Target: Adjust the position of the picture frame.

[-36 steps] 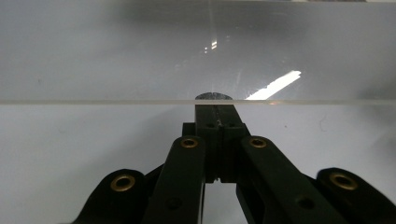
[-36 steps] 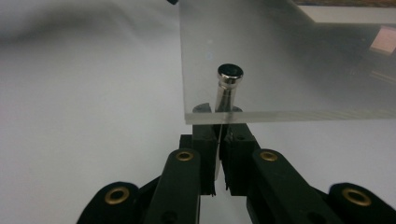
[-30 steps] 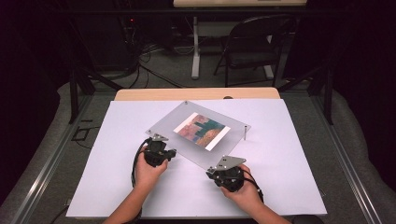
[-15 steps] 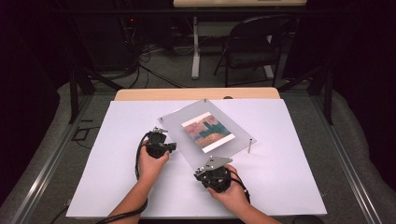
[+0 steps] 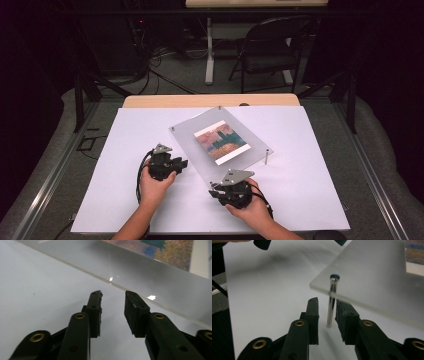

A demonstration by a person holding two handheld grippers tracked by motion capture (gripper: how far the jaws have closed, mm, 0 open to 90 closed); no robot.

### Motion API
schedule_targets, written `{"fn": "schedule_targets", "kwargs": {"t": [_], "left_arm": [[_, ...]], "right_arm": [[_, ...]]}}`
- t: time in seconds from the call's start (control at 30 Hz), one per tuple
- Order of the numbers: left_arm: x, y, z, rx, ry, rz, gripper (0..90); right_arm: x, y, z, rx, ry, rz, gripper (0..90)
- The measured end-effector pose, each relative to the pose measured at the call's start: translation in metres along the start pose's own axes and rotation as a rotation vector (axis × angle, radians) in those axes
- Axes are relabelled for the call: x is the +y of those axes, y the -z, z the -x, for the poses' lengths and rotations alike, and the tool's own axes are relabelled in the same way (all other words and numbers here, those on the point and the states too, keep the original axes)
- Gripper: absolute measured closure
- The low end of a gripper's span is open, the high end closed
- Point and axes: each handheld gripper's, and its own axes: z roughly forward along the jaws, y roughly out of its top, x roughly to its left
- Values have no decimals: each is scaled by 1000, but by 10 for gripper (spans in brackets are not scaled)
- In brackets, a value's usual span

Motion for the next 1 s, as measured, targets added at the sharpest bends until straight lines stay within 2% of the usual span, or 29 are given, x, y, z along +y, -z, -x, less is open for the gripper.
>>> {"fn": "schedule_targets", "kwargs": {"t": [0.1, 0.17, 0.23, 0.3, 0.4, 0.43, 0.47, 0.53, 0.57, 0.77, 0.87, 1.0], "left_arm": [[-10, 9, 7, 10, -50, 42, 571], [-15, 13, 11, 0, -48, 46, 555], [-19, 18, 14, -11, -59, 27, 543], [-23, 22, 18, -23, -63, 31, 541], [-28, 26, 26, -12, -79, 25, 516], [-30, 27, 30, -21, -86, 21, 509], [-31, 28, 32, -25, -87, 22, 498], [-34, 28, 35, -33, -102, 20, 487], [-35, 28, 36, -44, -97, 20, 484], [-44, 26, 46, -84, -109, 6, 439], [-46, 25, 51, -109, -112, -2, 468], [-48, 21, 60, -125, -148, -19, 493]], "right_arm": [[-8, 10, -1, -16, 24, -15, 690], [-13, 17, 0, -30, 32, -19, 666], [-17, 27, 3, -54, 32, -12, 651], [-18, 34, 6, -76, 30, -5, 626], [-22, 47, 15, -129, 27, 12, 591], [-23, 49, 17, -143, 27, 14, 580], [-26, 53, 22, -171, 9, 24, 575], [-29, 56, 27, -179, -34, 37, 564], [-30, 58, 30, -178, -55, 41, 559], [-33, 63, 38, -216, -96, 63, 552], [-35, 62, 40, -220, -107, 57, 552], [-36, 60, 40, -217, -107, 47, 550]]}}
